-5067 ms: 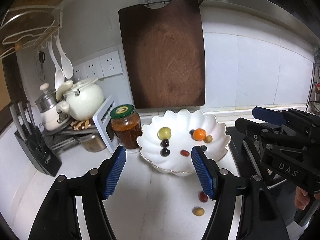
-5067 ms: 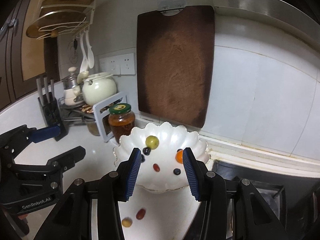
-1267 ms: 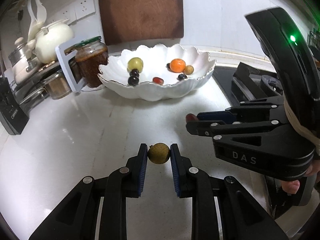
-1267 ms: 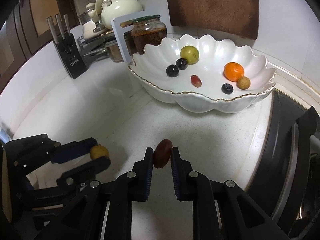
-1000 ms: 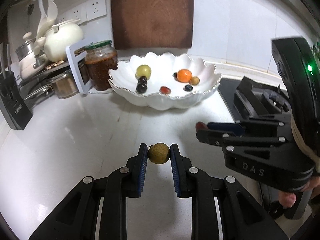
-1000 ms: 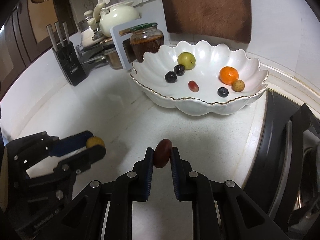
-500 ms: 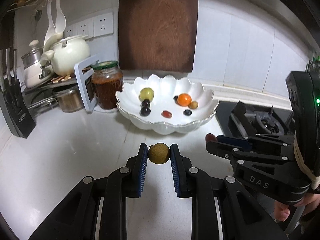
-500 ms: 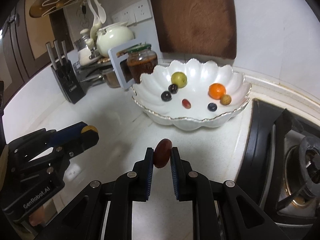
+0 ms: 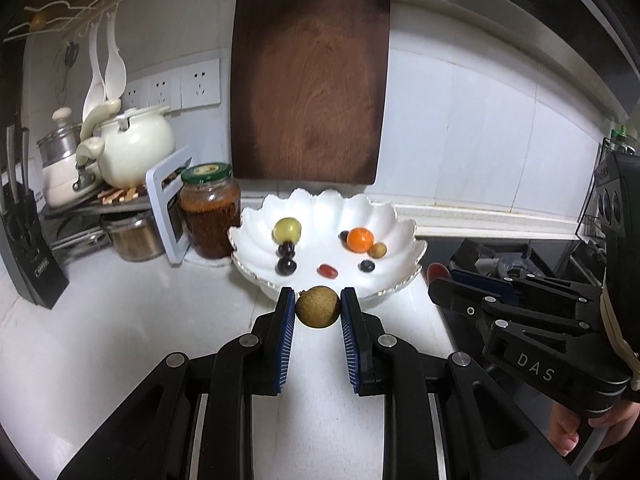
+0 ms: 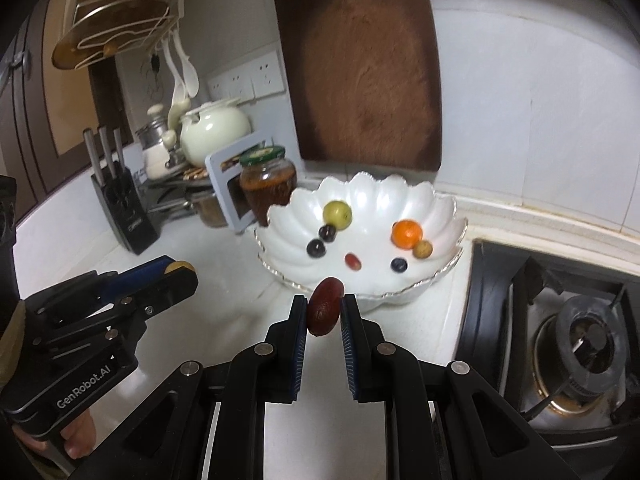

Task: Organize fruits
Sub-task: 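Carry the yellow fruit with the left tool and date with the right tool over the bowl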

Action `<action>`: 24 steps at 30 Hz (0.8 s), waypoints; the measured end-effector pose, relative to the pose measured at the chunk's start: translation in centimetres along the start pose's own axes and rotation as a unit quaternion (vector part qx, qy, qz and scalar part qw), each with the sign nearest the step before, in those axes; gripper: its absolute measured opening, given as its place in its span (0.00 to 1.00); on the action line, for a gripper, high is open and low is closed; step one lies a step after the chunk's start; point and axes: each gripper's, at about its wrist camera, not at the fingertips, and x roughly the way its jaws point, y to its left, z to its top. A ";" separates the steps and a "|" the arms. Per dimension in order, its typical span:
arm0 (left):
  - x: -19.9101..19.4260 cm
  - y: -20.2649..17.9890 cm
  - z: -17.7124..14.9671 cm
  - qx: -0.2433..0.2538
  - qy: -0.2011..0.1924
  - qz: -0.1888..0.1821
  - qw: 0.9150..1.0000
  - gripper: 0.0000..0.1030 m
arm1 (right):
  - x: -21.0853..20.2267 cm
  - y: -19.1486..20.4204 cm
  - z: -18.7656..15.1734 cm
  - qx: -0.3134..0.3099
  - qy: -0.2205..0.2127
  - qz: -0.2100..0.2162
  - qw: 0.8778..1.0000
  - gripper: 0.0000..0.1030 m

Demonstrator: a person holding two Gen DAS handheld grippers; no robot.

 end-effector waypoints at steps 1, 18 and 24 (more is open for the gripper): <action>0.0 0.0 0.2 0.002 -0.003 0.000 1.000 0.23 | -0.1 0.1 0.2 0.002 -0.004 -0.003 1.000 0.18; 0.7 1.3 4.5 0.013 -0.044 -0.015 0.999 0.23 | -0.6 0.9 3.4 0.014 -0.054 -0.043 0.997 0.18; 1.8 1.7 6.2 0.012 -0.049 -0.023 0.998 0.23 | 0.1 0.9 4.6 0.015 -0.062 -0.053 0.997 0.18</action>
